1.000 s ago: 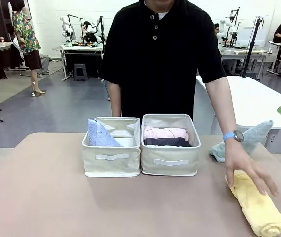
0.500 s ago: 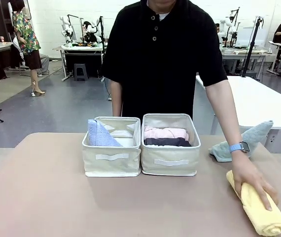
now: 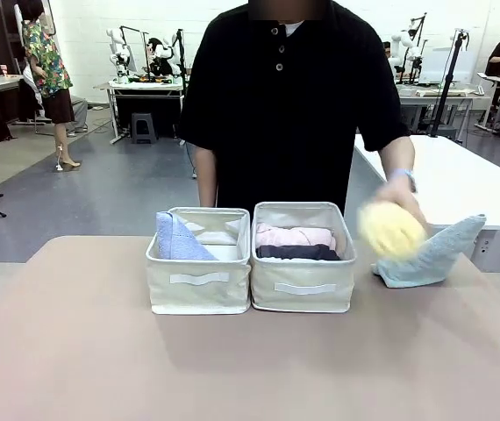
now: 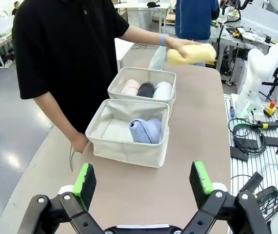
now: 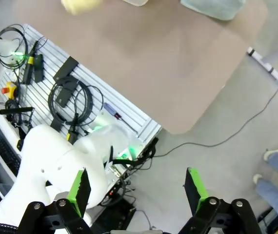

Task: Sort the towels based on their folding style.
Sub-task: Pick up another triangle-folded towel from the table and place it in the left Fabric basket.

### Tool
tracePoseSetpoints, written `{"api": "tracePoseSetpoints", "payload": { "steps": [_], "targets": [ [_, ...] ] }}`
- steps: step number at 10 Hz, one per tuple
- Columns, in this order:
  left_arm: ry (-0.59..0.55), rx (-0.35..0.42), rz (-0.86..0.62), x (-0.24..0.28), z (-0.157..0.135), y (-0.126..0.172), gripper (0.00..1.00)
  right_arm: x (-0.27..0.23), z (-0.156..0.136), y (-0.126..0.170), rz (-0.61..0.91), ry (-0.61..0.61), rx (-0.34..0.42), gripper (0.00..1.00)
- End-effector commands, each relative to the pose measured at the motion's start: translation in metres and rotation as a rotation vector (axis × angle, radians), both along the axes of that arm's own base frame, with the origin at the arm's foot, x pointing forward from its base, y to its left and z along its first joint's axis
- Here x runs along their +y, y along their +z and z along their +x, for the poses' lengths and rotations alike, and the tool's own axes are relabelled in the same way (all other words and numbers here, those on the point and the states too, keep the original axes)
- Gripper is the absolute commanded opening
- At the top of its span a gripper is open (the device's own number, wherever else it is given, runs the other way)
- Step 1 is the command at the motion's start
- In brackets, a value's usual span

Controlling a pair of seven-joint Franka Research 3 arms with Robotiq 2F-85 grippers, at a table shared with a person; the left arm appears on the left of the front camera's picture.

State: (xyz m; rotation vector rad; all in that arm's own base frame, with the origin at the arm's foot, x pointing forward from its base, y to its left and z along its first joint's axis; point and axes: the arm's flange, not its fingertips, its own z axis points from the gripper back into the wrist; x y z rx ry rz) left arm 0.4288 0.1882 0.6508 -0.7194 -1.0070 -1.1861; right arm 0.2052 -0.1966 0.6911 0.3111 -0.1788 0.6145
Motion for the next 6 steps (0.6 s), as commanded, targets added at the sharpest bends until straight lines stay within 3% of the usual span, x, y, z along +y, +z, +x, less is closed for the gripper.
{"api": "tracePoseSetpoints", "payload": {
  "steps": [1,4,6],
  "targets": [
    [0.013,-0.004,0.001,-0.001,-0.003,0.001,1.00,0.001,0.000,-0.002,0.027,-0.009,-0.016,1.00],
    [0.013,-0.004,0.001,-0.001,-0.003,0.001,1.00,0.022,0.021,-0.008,0.059,0.016,-0.030,1.00],
    [0.013,-0.004,0.001,-0.001,-0.003,0.001,1.00,0.060,0.060,-0.018,0.086,0.037,-0.063,1.00]
  ]
}}
